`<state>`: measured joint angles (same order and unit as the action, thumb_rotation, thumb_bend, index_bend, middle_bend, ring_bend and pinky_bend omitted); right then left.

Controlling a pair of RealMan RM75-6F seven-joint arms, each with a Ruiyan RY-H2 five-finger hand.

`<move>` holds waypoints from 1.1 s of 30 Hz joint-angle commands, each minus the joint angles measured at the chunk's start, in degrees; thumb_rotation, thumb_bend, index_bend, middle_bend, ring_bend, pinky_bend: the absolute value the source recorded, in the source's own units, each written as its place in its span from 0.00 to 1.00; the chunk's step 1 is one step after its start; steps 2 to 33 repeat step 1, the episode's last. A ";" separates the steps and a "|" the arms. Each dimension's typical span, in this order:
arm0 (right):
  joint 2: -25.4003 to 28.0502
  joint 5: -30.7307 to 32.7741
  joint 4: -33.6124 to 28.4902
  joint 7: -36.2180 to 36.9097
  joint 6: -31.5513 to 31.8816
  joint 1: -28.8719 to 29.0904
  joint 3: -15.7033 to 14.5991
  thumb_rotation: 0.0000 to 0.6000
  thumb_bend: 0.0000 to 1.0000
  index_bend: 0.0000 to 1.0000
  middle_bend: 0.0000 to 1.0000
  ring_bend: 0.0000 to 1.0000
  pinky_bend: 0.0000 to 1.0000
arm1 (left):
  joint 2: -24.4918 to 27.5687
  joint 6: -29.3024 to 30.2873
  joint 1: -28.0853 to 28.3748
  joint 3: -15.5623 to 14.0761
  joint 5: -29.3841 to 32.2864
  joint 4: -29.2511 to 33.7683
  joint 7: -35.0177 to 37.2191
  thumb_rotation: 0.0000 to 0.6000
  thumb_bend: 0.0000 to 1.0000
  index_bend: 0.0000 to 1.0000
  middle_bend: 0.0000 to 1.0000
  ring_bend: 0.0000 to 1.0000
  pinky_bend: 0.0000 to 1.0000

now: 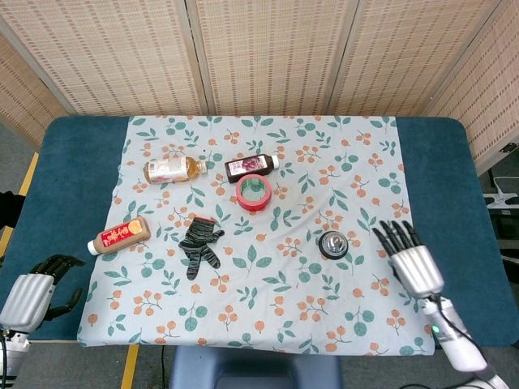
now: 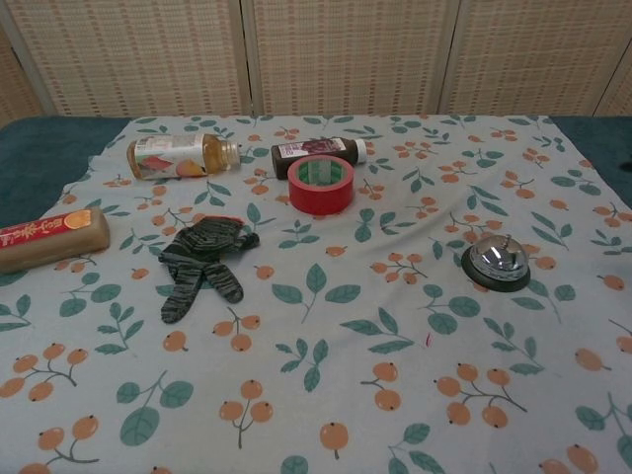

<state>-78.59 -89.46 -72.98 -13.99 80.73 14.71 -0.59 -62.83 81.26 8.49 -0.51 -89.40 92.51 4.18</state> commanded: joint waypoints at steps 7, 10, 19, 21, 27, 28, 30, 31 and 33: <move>3.14 1.14 -4.83 -2.14 5.51 -4.51 -0.49 1.00 1.00 0.00 0.01 0.00 0.07 | -0.18 0.03 0.05 -0.06 -0.29 0.07 -0.52 1.00 0.39 0.30 0.28 0.21 0.35; 3.14 1.14 -4.83 -2.14 5.51 -4.51 -0.49 1.00 1.00 0.00 0.01 0.00 0.07 | -0.18 0.03 0.05 -0.06 -0.29 0.07 -0.52 1.00 0.39 0.30 0.28 0.21 0.35; 3.14 1.14 -4.83 -2.14 5.51 -4.51 -0.49 1.00 1.00 0.00 0.01 0.00 0.07 | -0.18 0.03 0.05 -0.06 -0.29 0.07 -0.52 1.00 0.39 0.30 0.28 0.21 0.35; 3.14 1.14 -4.83 -2.14 5.51 -4.51 -0.49 1.00 1.00 0.00 0.01 0.00 0.07 | -0.18 0.03 0.05 -0.06 -0.29 0.07 -0.52 1.00 0.39 0.30 0.28 0.21 0.35; 3.14 1.14 -4.83 -2.14 5.51 -4.51 -0.49 1.00 1.00 0.00 0.01 0.00 0.07 | -0.18 0.03 0.05 -0.06 -0.29 0.07 -0.52 1.00 0.39 0.30 0.28 0.21 0.35; 3.14 1.14 -4.83 -2.14 5.51 -4.51 -0.49 1.00 1.00 0.00 0.01 0.00 0.07 | -0.18 0.03 0.05 -0.06 -0.29 0.07 -0.52 1.00 0.39 0.30 0.28 0.21 0.35; 3.14 1.14 -4.83 -2.14 5.51 -4.51 -0.49 1.00 1.00 0.00 0.01 0.00 0.07 | -0.18 0.03 0.05 -0.06 -0.29 0.07 -0.52 1.00 0.39 0.30 0.28 0.21 0.35; 3.14 1.14 -4.83 -2.14 5.51 -4.51 -0.49 1.00 1.00 0.00 0.01 0.00 0.07 | -0.18 0.03 0.05 -0.06 -0.29 0.07 -0.52 1.00 0.39 0.30 0.28 0.21 0.35; 3.14 1.14 -4.83 -2.14 5.51 -4.51 -0.49 1.00 1.00 0.00 0.01 0.00 0.07 | -0.18 0.03 0.05 -0.06 -0.29 0.07 -0.52 1.00 0.39 0.30 0.28 0.21 0.35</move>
